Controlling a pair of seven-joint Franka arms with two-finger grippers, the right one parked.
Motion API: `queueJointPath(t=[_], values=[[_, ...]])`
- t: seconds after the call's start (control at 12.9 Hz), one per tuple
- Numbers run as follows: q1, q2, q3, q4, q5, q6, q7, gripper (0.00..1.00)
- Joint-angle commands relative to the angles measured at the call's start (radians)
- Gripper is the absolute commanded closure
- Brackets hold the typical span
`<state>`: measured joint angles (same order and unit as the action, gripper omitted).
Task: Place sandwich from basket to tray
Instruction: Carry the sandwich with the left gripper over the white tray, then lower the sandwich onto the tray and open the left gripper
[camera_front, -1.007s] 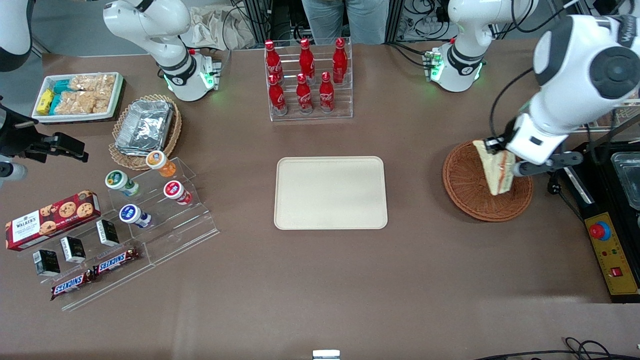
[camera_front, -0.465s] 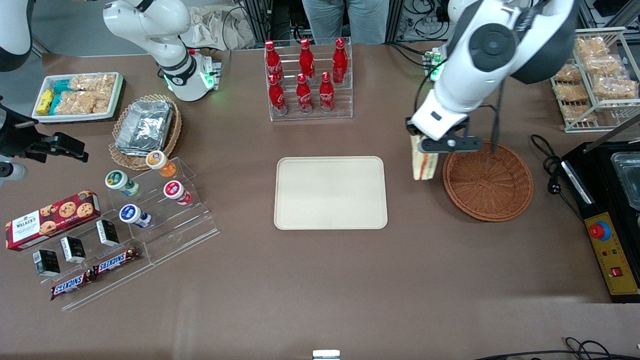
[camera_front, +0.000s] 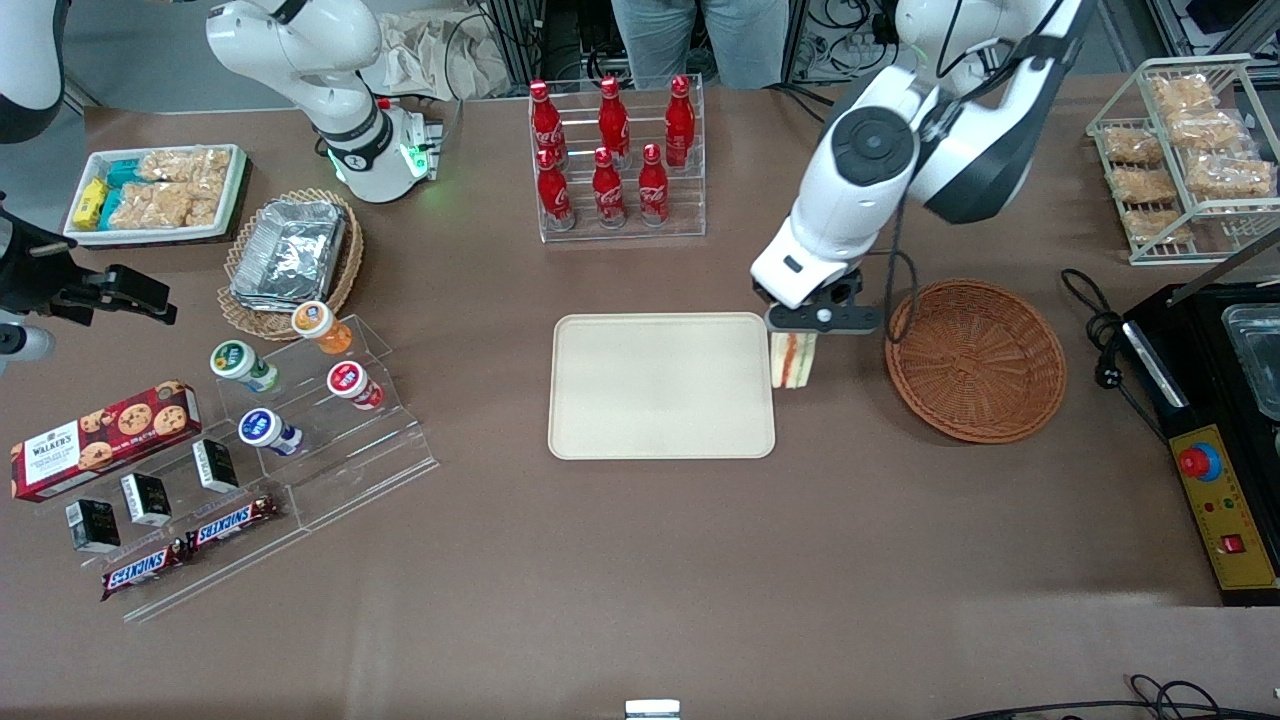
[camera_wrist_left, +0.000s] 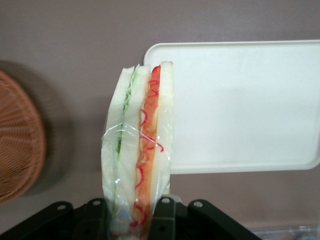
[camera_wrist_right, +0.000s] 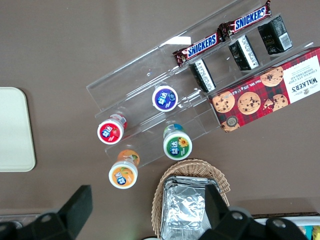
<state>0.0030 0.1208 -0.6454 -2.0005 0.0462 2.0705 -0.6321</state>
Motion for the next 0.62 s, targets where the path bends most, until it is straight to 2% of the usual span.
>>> queueJointPath(t=[0.0,0.31,0.54], values=[[-0.046,0.083,-0.005,-0.027,0.104,0.077,-0.102,1.0],[-0.052,0.278,-0.003,-0.026,0.288,0.192,-0.199,1.0],[-0.052,0.332,0.0,-0.027,0.311,0.226,-0.222,1.0]])
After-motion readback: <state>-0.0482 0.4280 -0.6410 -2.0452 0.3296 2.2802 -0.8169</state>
